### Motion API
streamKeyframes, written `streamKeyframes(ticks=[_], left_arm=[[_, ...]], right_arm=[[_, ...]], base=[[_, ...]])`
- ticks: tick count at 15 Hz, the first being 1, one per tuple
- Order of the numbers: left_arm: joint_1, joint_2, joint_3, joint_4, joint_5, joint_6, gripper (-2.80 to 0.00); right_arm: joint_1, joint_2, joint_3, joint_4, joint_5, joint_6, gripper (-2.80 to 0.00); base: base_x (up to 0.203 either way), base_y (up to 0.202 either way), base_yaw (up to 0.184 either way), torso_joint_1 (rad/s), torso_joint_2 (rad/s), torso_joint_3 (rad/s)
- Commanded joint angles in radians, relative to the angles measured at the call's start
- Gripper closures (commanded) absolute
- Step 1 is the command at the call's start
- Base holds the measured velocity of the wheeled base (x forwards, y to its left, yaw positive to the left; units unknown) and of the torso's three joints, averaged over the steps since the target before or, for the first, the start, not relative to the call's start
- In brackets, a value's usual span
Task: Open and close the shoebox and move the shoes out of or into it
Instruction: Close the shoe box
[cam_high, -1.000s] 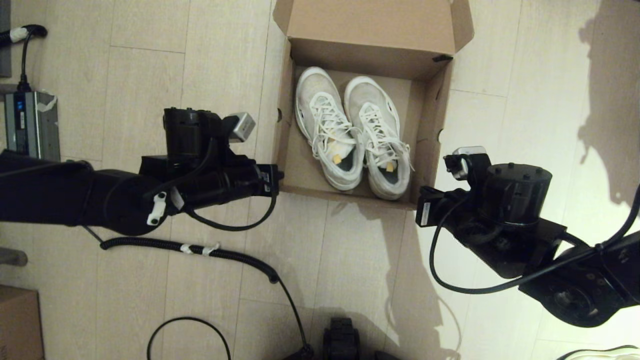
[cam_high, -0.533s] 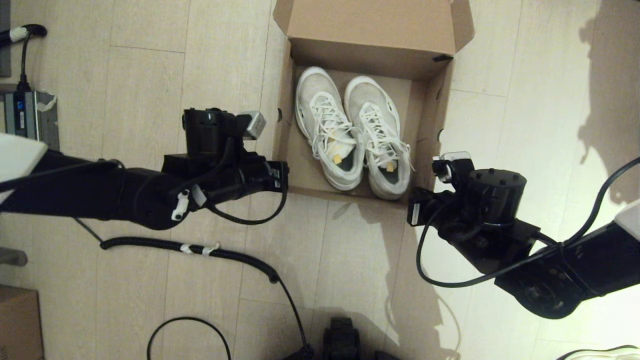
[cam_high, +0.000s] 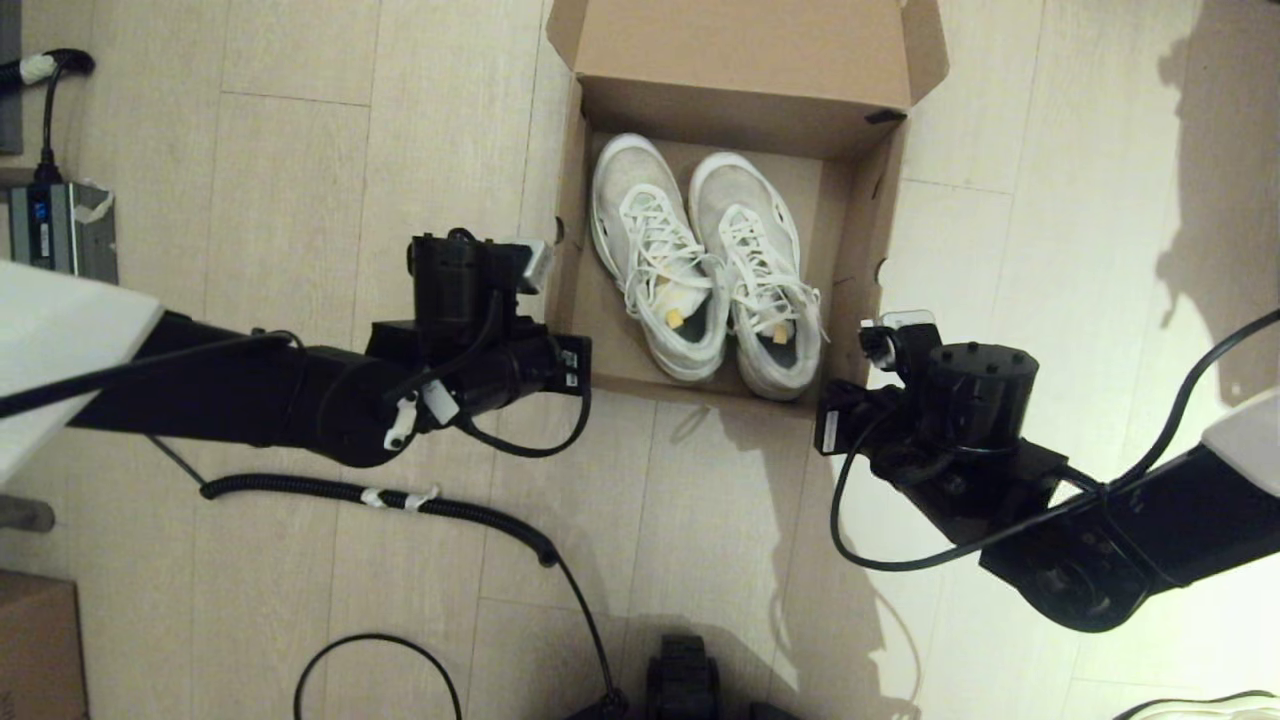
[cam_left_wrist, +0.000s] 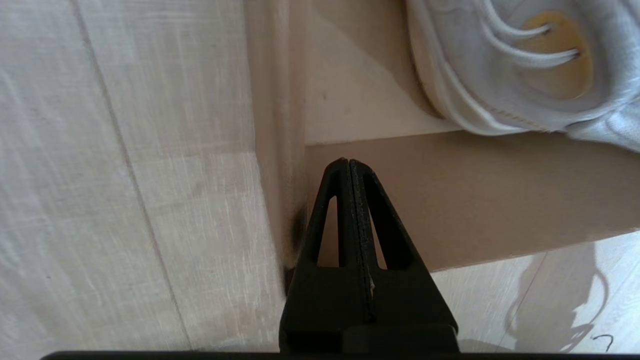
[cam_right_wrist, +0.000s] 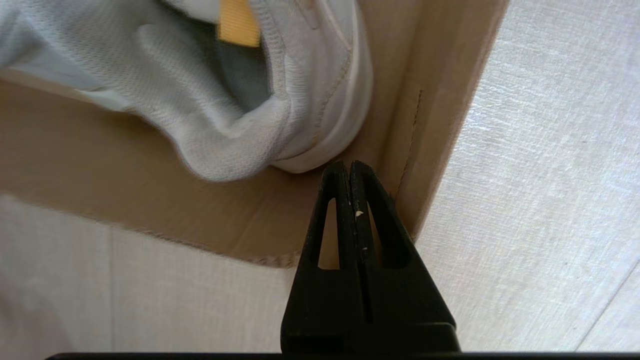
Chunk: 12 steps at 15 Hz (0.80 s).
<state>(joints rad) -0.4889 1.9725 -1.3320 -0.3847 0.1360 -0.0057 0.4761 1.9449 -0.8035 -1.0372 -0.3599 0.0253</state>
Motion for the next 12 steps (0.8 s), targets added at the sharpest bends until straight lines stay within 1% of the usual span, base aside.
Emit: streamKeyframes(ticks=[1, 4, 7, 9, 12], left_arm=[[-0.01, 0.017, -0.01, -0.002, 0.002, 0.0, 0.0], [-0.022, 0.019, -0.013, -0.002, 0.004, 0.0, 0.0], [-0.024, 0.006, -0.008, 0.007, 0.006, 0.001, 0.0], [-0.035, -0.021, 0.016, 0.029, 0.016, 0.001, 0.0], [-0.04, -0.064, 0.105, 0.038, 0.045, 0.001, 0.0]], right_arm=[[-0.009, 0.023, -0.014, -0.007, -0.015, -0.002, 0.0], [-0.021, 0.064, -0.037, -0.064, -0.031, -0.022, 0.0], [-0.016, 0.064, -0.019, -0.066, -0.033, -0.04, 0.0], [-0.014, 0.049, 0.001, -0.066, -0.033, -0.045, 0.0], [-0.004, -0.003, 0.09, -0.066, -0.031, -0.051, 0.0]], base=[[0.0, 0.0, 0.0, 0.0, 0.0, 0.0], [0.0, 0.0, 0.0, 0.0, 0.0, 0.0], [0.0, 0.0, 0.0, 0.0, 0.0, 0.0], [0.0, 0.0, 0.0, 0.0, 0.0, 0.0], [0.0, 0.0, 0.0, 0.0, 0.0, 0.0]])
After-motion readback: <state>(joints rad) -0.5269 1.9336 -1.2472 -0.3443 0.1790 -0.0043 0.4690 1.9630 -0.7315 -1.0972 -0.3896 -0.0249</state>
